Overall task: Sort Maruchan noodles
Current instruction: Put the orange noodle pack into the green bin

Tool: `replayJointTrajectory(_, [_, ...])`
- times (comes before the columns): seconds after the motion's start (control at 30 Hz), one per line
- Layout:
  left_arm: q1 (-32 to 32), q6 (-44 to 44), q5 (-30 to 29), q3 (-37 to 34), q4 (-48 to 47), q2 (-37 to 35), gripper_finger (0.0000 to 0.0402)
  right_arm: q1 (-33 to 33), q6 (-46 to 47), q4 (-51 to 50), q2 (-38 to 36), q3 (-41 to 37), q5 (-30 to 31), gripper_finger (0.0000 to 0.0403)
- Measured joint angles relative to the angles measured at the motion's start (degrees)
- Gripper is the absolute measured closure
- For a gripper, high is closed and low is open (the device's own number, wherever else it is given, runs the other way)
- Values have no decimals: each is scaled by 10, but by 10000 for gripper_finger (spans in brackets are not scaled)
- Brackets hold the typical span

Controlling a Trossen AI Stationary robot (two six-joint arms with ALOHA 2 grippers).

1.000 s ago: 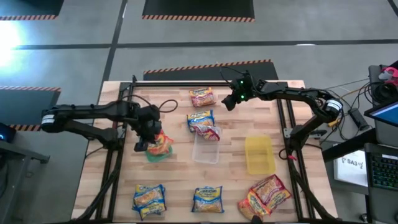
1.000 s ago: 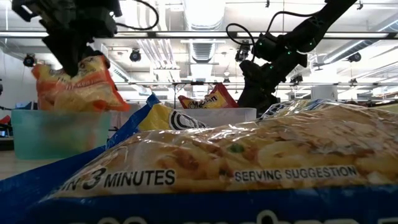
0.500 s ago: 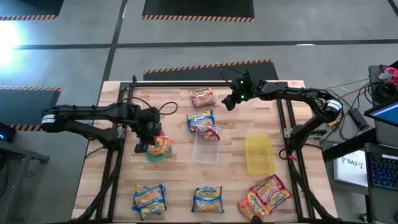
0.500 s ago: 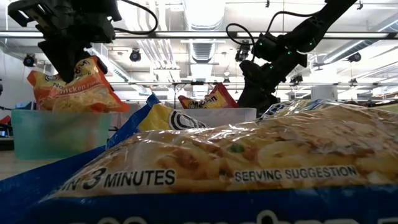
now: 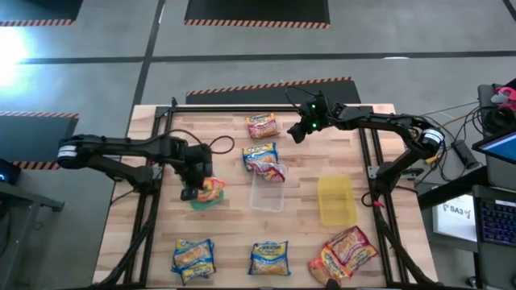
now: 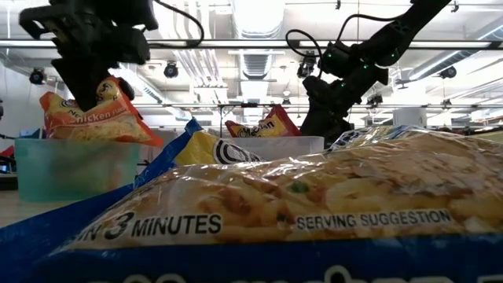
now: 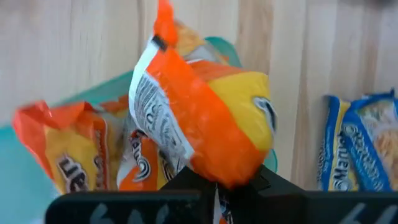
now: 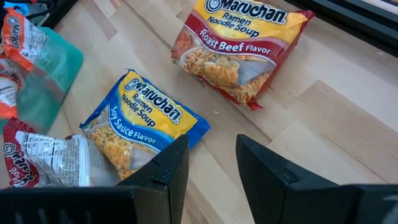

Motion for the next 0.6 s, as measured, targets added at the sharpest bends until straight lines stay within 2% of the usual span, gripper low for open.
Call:
replayJointTrajectory(0.23, [-18,-91,6,0,-12,27,347,0,0,0,0,0,0,280])
replayJointTrajectory(0.4, [-37,-139,-13,0,-12,28,312,0,0,0,0,0,0,280])
replayJointTrajectory(0.6, [-42,-195,-26,-1,-9,29,289,0,0,0,0,0,0,280])
